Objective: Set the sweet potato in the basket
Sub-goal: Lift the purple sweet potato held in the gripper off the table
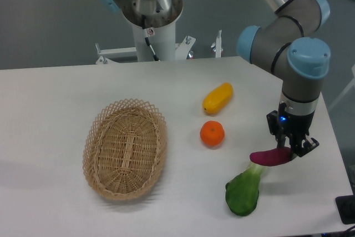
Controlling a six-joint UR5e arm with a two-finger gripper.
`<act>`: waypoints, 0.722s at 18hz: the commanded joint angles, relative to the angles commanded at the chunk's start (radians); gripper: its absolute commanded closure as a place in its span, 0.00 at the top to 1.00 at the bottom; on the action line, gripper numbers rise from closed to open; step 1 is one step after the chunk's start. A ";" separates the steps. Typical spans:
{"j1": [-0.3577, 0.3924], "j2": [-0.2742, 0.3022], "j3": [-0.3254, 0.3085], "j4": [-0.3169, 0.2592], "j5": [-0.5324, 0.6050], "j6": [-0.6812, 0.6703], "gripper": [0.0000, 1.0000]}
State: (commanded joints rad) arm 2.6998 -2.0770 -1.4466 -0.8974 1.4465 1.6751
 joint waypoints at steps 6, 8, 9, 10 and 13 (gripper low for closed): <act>0.000 0.014 -0.011 0.000 0.002 0.000 0.10; 0.000 0.020 -0.014 -0.002 0.003 -0.008 0.10; -0.002 0.020 -0.015 -0.003 0.003 -0.020 0.10; -0.002 0.021 -0.015 -0.003 0.005 -0.026 0.10; -0.018 0.026 -0.017 -0.002 0.008 -0.058 0.10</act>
State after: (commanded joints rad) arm 2.6815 -2.0509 -1.4634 -0.8989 1.4542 1.6171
